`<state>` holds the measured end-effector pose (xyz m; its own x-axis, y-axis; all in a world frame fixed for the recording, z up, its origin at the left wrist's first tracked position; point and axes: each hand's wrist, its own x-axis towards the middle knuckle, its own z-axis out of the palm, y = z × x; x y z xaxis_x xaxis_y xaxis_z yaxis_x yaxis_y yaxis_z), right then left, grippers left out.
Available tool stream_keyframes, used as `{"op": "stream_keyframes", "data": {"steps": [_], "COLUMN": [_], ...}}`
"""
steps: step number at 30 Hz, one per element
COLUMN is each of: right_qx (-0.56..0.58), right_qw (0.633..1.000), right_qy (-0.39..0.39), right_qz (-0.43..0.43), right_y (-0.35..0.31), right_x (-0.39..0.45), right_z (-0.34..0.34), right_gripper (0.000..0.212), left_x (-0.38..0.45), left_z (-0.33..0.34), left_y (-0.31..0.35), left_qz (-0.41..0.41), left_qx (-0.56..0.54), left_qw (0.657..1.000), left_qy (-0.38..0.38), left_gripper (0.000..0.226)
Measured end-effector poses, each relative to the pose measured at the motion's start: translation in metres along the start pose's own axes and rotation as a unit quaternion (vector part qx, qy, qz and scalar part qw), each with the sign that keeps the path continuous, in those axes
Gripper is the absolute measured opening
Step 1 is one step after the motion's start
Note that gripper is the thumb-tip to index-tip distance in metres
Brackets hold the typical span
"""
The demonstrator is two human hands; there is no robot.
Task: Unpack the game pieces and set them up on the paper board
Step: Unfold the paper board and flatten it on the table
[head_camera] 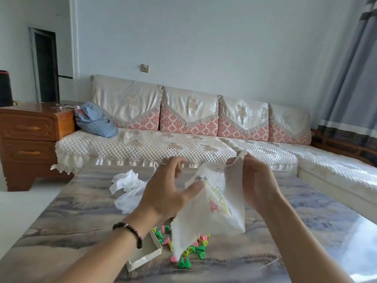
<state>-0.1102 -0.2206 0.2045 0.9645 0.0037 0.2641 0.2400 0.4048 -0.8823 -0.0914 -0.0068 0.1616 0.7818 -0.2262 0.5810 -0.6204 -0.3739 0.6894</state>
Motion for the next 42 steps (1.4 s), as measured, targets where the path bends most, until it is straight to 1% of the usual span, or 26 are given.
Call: {"op": "stream_keyframes", "data": {"steps": [1,2,3,5,6,8,9,10,12,14,16,19,20,21,23,24,25,28,30,34,35,37,38,39,41,42], "right_qx": [-0.002,0.000,0.009,0.016,0.016,-0.036,-0.112,-0.214,-0.403,-0.492,-0.503,-0.512,-0.528,-0.540,-0.535,-0.512,-0.477,-0.375,-0.350,-0.360,-0.380,-0.435,-0.454,-0.462,-0.475,-0.486], "right_qw": [1.000,1.000,1.000,1.000,1.000,0.999,0.992,0.974,0.908,0.857,0.845,0.847,0.840,0.835,0.838,0.851,0.867,0.917,0.930,0.929,0.921,0.898,0.889,0.885,0.879,0.874], "right_qy": [-0.006,-0.010,-0.011,0.005,0.013,0.028,0.035,0.045,0.065,0.104,0.124,0.106,0.096,0.087,0.089,0.107,0.127,0.134,0.113,0.089,0.082,0.061,0.047,0.036,0.028,0.031], "right_qz": [0.003,0.007,0.014,0.014,0.010,-0.015,-0.038,-0.062,-0.096,-0.116,-0.134,-0.100,-0.078,-0.062,-0.055,-0.059,-0.061,-0.033,-0.011,0.020,0.027,0.035,0.038,0.039,0.020,0.005], "right_y": [-0.003,-0.007,-0.011,-0.019,-0.023,-0.031,-0.036,-0.041,-0.047,-0.052,-0.056,-0.056,-0.056,-0.053,-0.050,-0.049,-0.048,-0.058,-0.064,-0.065,-0.064,-0.062,-0.061,-0.060,-0.058,-0.058], "right_x": [-0.004,-0.007,-0.010,-0.014,-0.014,-0.015,-0.017,-0.021,-0.025,-0.026,-0.026,-0.033,-0.036,-0.038,-0.039,-0.039,-0.039,-0.044,-0.047,-0.045,-0.043,-0.039,-0.037,-0.035,-0.033,-0.033], "right_z": [-0.001,-0.001,-0.001,-0.004,-0.008,-0.018,-0.024,-0.026,-0.026,-0.025,-0.028,-0.031,-0.033,-0.036,-0.045,-0.051,-0.058,-0.073,-0.084,-0.106,-0.107,-0.105,-0.102,-0.101,-0.102,-0.105], "right_gripper": [0.024,0.027,0.029,0.029,0.034,0.068,0.083,0.087,0.082,0.074,0.078,0.100,0.099,0.088,0.039,0.020,0.016,0.018,0.021,0.031,0.032,0.028,0.027,0.027,0.027,0.027], "left_x": [0.005,0.009,0.013,0.019,0.022,0.027,0.030,0.034,0.042,0.051,0.055,0.057,0.057,0.056,0.056,0.056,0.057,0.058,0.060,0.062,0.061,0.060,0.059,0.059,0.062,0.064], "left_z": [0.004,0.010,0.015,0.021,0.022,0.021,0.020,0.019,0.016,0.016,0.015,0.019,0.020,0.022,0.028,0.030,0.032,0.038,0.041,0.054,0.060,0.075,0.083,0.090,0.102,0.106], "left_y": [0.003,0.005,0.008,0.018,0.022,0.034,0.041,0.046,0.056,0.062,0.068,0.071,0.071,0.070,0.067,0.064,0.062,0.059,0.057,0.057,0.060,0.069,0.074,0.079,0.086,0.087], "left_qz": [0.007,0.002,-0.006,-0.029,-0.047,-0.089,-0.090,-0.082,-0.064,-0.050,-0.039,-0.035,-0.039,-0.039,-0.035,-0.038,-0.047,-0.082,-0.089,-0.078,-0.070,-0.068,-0.067,-0.062,-0.039,-0.034], "left_qx": [0.054,0.093,0.108,0.061,0.009,-0.065,-0.079,-0.080,-0.086,-0.101,-0.112,-0.146,-0.151,-0.150,-0.140,-0.134,-0.134,-0.146,-0.141,-0.079,-0.061,-0.083,-0.102,-0.112,-0.102,-0.098], "left_qw": [0.998,0.995,0.992,0.994,0.995,0.990,0.989,0.989,0.989,0.987,0.985,0.981,0.980,0.979,0.980,0.981,0.981,0.976,0.975,0.970,0.967,0.956,0.954,0.957,0.974,0.980], "left_qy": [-0.015,-0.042,-0.064,-0.083,-0.085,-0.091,-0.092,-0.098,-0.105,-0.118,-0.125,-0.125,-0.125,-0.129,-0.137,-0.133,-0.129,-0.139,-0.150,-0.217,-0.239,-0.274,-0.275,-0.260,-0.200,-0.171], "left_gripper": [0.071,0.073,0.060,0.021,0.024,0.030,0.029,0.028,0.022,0.016,0.012,0.010,0.011,0.012,0.011,0.008,0.005,0.006,0.008,0.015,0.028,0.057,0.064,0.060,0.026,0.014]}}
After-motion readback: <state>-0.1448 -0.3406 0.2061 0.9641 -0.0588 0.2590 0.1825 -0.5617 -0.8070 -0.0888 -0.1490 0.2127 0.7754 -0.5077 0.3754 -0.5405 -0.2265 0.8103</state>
